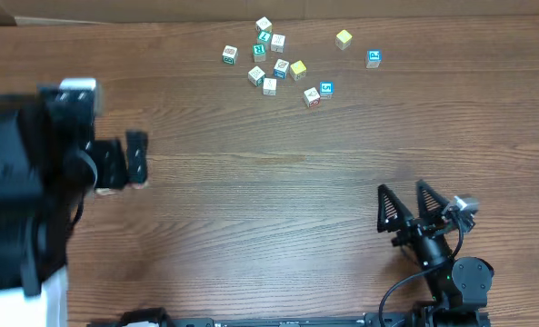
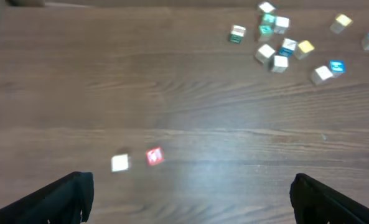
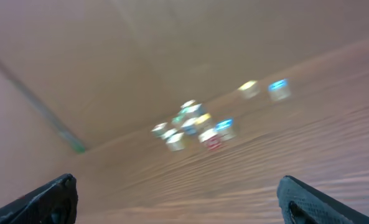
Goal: Form a horizontal line
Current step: 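Retract the left gripper and swing the right arm toward the cluster, then grasp the yellow block from the cluster with the right gripper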
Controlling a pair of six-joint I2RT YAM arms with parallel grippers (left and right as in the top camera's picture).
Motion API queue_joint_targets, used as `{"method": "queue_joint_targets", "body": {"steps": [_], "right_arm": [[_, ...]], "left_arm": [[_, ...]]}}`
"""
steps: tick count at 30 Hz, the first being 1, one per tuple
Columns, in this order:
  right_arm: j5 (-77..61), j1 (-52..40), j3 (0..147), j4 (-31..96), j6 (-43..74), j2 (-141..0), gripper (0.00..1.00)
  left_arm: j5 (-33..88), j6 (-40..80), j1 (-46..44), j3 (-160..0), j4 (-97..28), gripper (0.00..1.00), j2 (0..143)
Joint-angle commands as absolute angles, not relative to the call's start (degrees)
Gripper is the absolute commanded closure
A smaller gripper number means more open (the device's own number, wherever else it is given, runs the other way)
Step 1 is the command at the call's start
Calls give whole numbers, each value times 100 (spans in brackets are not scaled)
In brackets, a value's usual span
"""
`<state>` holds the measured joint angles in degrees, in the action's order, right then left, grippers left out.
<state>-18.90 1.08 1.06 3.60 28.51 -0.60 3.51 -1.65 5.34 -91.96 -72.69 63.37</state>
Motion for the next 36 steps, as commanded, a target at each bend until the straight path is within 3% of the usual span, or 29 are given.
{"method": "queue_joint_targets", "body": {"steps": [1, 6, 12, 18, 23, 31, 36], "right_arm": [[-3393, 80, 49, 211, 3581, -19, 0], [-3806, 80, 395, 722, 3505, -482, 0], [-3686, 80, 1667, 1494, 2418, -2043, 0], [-3197, 80, 4016, 3402, 1070, -4674, 0], [-3122, 80, 6237, 4862, 893, -6587, 0], [-3350, 25, 6720, 3719, 954, -7856, 0], [-2010, -620, 7166, 3494, 1066, -8779, 0]], "left_arm": [[-777, 325, 534, -8442, -7341, 0, 5666], [-982, 1059, 534, -7264, -7081, 0, 4556], [-1487, 1437, 534, -6984, -7105, 1, 3981], [-2161, 1973, 534, -6982, -7426, 0, 3795], [-2132, 2038, 534, -6980, -7585, 1, 3798], [-1959, 2036, 532, -6980, -7802, 0, 3798], [-1959, 2036, 532, -6980, -7804, 1, 3798]]}}
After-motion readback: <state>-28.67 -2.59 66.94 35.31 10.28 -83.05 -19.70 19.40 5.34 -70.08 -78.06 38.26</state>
